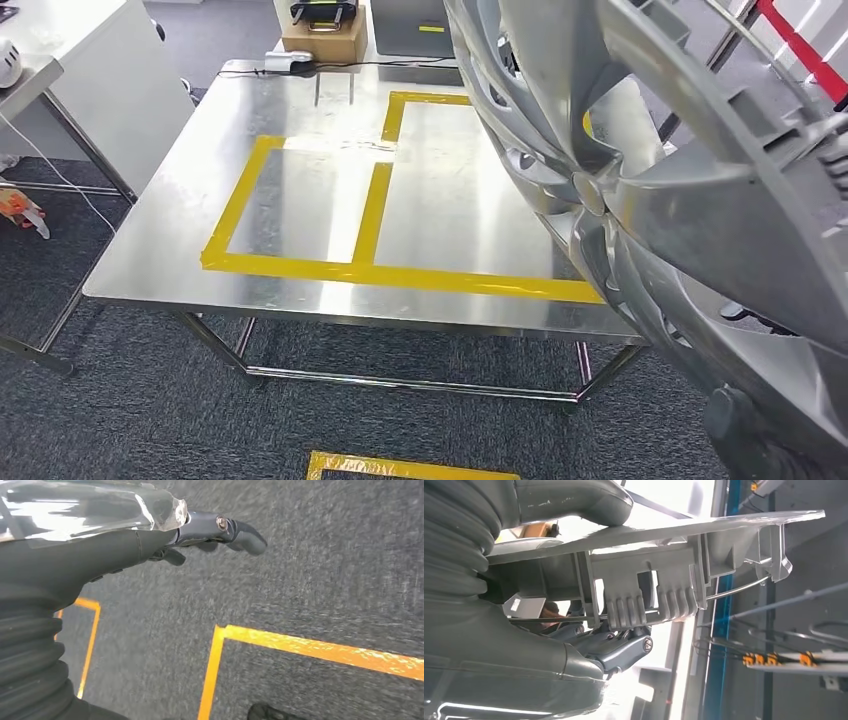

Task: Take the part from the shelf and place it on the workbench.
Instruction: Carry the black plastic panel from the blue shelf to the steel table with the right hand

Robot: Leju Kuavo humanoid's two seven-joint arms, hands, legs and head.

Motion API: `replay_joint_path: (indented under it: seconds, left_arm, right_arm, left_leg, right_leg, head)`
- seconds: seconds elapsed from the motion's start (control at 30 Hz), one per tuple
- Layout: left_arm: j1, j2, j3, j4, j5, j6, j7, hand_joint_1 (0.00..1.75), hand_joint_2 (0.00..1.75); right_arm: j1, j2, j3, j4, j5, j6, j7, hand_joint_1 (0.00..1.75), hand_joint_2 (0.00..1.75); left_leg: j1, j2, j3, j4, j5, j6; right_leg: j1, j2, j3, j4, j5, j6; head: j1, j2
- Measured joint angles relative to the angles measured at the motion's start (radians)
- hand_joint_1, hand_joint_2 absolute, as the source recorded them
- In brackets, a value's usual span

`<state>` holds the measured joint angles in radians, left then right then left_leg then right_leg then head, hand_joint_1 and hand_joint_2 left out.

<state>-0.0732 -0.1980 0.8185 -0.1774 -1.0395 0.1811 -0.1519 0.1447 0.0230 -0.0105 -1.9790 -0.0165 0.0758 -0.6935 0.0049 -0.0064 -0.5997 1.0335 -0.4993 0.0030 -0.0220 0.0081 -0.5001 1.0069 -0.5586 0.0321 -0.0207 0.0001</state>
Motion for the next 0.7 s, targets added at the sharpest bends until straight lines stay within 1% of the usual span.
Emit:
replay_joint_path:
  seconds: [0.03, 0.07, 0.1, 0.13, 0.17, 0.2, 0.23, 0.27, 0.3, 0.33, 0.37, 0.4, 0.43, 0.5, 0.53, 0.57, 0.63, 0.67, 0.7]
  left_arm:
    - [0.000, 0.000, 0.000, 0.000, 0.000, 0.000, 0.000, 0.00, 1.75]
    - [0.000, 0.000, 0.000, 0.000, -0.001, 0.001, -0.001, 0.00, 1.75]
    - [0.000, 0.000, 0.000, 0.000, -0.001, 0.001, -0.001, 0.00, 1.75]
    - [-0.001, 0.000, 0.001, -0.001, -0.002, 0.001, -0.002, 0.00, 1.75]
    - [-0.001, 0.000, 0.001, 0.000, -0.002, 0.002, -0.002, 0.00, 1.75]
    - [-0.001, 0.000, 0.001, 0.000, -0.002, 0.002, -0.003, 0.00, 1.75]
    - [0.000, 0.000, 0.001, 0.000, -0.002, 0.002, -0.003, 0.00, 1.75]
    - [0.000, 0.000, 0.001, 0.000, -0.002, 0.002, -0.003, 0.00, 1.75]
    - [0.001, 0.000, 0.001, 0.000, -0.002, 0.002, -0.003, 0.00, 1.75]
    - [0.001, 0.000, 0.001, 0.000, -0.002, 0.002, -0.003, 0.00, 1.75]
    - [0.001, 0.000, 0.001, 0.000, -0.002, 0.002, -0.003, 0.00, 1.75]
    - [0.001, -0.001, 0.001, 0.000, -0.002, 0.002, -0.003, 0.00, 1.75]
    - [0.001, -0.001, 0.001, 0.001, -0.002, 0.001, -0.003, 0.00, 1.75]
    - [0.000, -0.002, 0.001, 0.001, -0.002, 0.001, -0.002, 0.00, 1.75]
    - [0.000, -0.003, 0.001, 0.001, -0.002, 0.001, -0.002, 0.00, 1.75]
    - [0.000, -0.004, 0.001, 0.001, -0.002, 0.001, -0.002, 0.00, 1.75]
    - [-0.002, -0.004, 0.000, 0.001, -0.002, 0.002, -0.002, 0.00, 1.75]
    - [-0.002, -0.003, 0.000, 0.001, -0.002, 0.002, -0.002, 0.00, 1.75]
    - [-0.002, -0.002, 0.000, 0.001, -0.002, 0.003, -0.002, 0.00, 1.75]
  right_arm:
    - [-0.001, -0.001, 0.000, 0.000, 0.000, 0.000, 0.000, 1.75, 1.75]
    - [-0.001, -0.001, 0.000, 0.001, 0.000, 0.000, 0.000, 1.75, 1.75]
    - [-0.002, -0.002, 0.000, 0.001, -0.001, 0.000, 0.000, 1.75, 1.75]
    - [-0.002, -0.004, 0.001, 0.002, -0.002, 0.000, 0.000, 1.75, 1.75]
    - [-0.002, -0.005, 0.001, 0.003, -0.002, 0.000, 0.000, 1.75, 1.75]
    - [-0.002, -0.006, 0.001, 0.005, -0.003, 0.000, 0.000, 1.75, 1.75]
    - [-0.001, -0.006, 0.001, 0.007, -0.003, 0.000, 0.000, 1.75, 1.75]
    - [-0.001, -0.007, 0.001, 0.009, -0.004, 0.000, 0.000, 1.75, 1.75]
    - [-0.001, -0.008, 0.001, 0.011, -0.004, 0.000, 0.000, 1.75, 1.75]
    - [-0.001, -0.009, 0.001, 0.012, -0.004, 0.001, 0.000, 1.75, 1.75]
    - [-0.001, -0.010, 0.001, 0.013, -0.005, 0.001, 0.000, 1.75, 1.75]
    - [-0.001, -0.011, 0.001, 0.014, -0.006, 0.001, 0.000, 1.75, 1.75]
    - [-0.002, -0.011, 0.002, 0.015, -0.007, 0.001, 0.000, 1.75, 1.75]
    - [-0.004, -0.012, 0.002, 0.017, -0.008, 0.002, 0.000, 1.75, 1.75]
    - [-0.004, -0.012, 0.002, 0.018, -0.008, 0.002, 0.000, 1.75, 1.75]
    - [-0.005, -0.012, 0.002, 0.020, -0.007, 0.003, 0.000, 1.75, 1.75]
    - [-0.006, -0.012, 0.003, 0.025, -0.007, 0.004, 0.000, 1.75, 1.75]
    - [-0.007, -0.011, 0.004, 0.028, -0.007, 0.005, 0.000, 1.75, 1.75]
    - [-0.007, -0.011, 0.004, 0.031, -0.006, 0.005, 0.000, 1.75, 1.75]
  left_leg:
    - [0.001, 0.000, 0.003, -0.003, -0.002, 0.007]
    - [0.004, 0.000, 0.009, -0.006, -0.004, 0.015]
    - [0.006, 0.000, 0.015, -0.010, -0.007, 0.022]
    - [0.007, 0.000, 0.022, -0.011, -0.011, 0.029]
    - [0.006, 0.000, 0.027, -0.012, -0.017, 0.034]
    - [0.005, 0.000, 0.032, -0.012, -0.023, 0.036]
    - [0.004, -0.001, 0.039, -0.012, -0.030, 0.037]
    - [0.003, -0.002, 0.048, -0.011, -0.037, 0.037]
    - [0.002, -0.004, 0.060, -0.011, -0.046, 0.036]
    - [0.002, -0.006, 0.074, -0.011, -0.055, 0.035]
    - [0.002, -0.007, 0.084, -0.012, -0.064, 0.033]
    - [0.001, -0.007, 0.090, -0.012, -0.072, 0.028]
    - [0.002, -0.007, 0.092, -0.012, -0.078, 0.023]
    - [0.003, -0.004, 0.090, -0.016, -0.082, 0.011]
    - [0.004, -0.003, 0.095, -0.021, -0.083, 0.008]
    - [0.003, -0.003, 0.102, -0.026, -0.079, 0.007]
    - [-0.001, -0.003, 0.115, -0.034, -0.070, 0.011]
    - [-0.001, -0.003, 0.118, -0.036, -0.066, 0.014]
    - [-0.002, -0.003, 0.121, -0.039, -0.066, 0.015]
  right_leg:
    - [-0.001, -0.001, 0.004, -0.002, -0.003, 0.005]
    - [-0.001, -0.001, 0.003, 0.009, -0.011, 0.010]
    - [-0.002, -0.002, -0.010, 0.042, -0.027, 0.013]
    - [-0.002, -0.003, -0.040, 0.098, -0.050, 0.015]
    - [-0.002, -0.003, -0.082, 0.172, -0.076, 0.016]
    - [-0.002, -0.003, -0.130, 0.245, -0.095, 0.017]
    - [-0.001, -0.003, -0.168, 0.295, -0.099, 0.016]
    - [-0.001, -0.003, -0.189, 0.306, -0.081, 0.014]
    - [0.000, -0.003, -0.189, 0.276, -0.043, 0.009]
    - [0.001, -0.003, -0.173, 0.212, 0.009, 0.002]
    - [0.004, -0.003, -0.151, 0.148, 0.052, -0.005]
    - [0.008, -0.004, -0.130, 0.095, 0.081, -0.011]
    - [0.012, -0.005, -0.117, 0.061, 0.090, -0.016]
    - [0.020, -0.005, -0.110, 0.044, 0.080, -0.020]
    - [0.020, -0.003, -0.107, 0.037, 0.078, -0.020]
    - [0.019, -0.002, -0.102, 0.030, 0.079, -0.019]
    - [0.015, -0.002, -0.090, 0.018, 0.080, -0.016]
    - [0.015, -0.002, -0.087, 0.015, 0.079, -0.016]
    - [0.015, -0.002, -0.085, 0.015, 0.077, -0.018]
  head:
    - [0.002, 0.000]
    - [0.005, 0.000]
    - [0.010, 0.000]
    - [0.016, 0.000]
    - [0.021, 0.000]
    - [0.026, 0.000]
    - [0.028, 0.000]
    - [0.030, 0.000]
    - [0.033, 0.000]
    - [0.035, 0.000]
    - [0.038, 0.000]
    - [0.039, 0.000]
    - [0.041, 0.000]
    - [0.040, 0.000]
    - [0.040, 0.000]
    - [0.038, 0.000]
    - [0.032, 0.000]
    - [0.028, 0.000]
    - [0.024, 0.000]
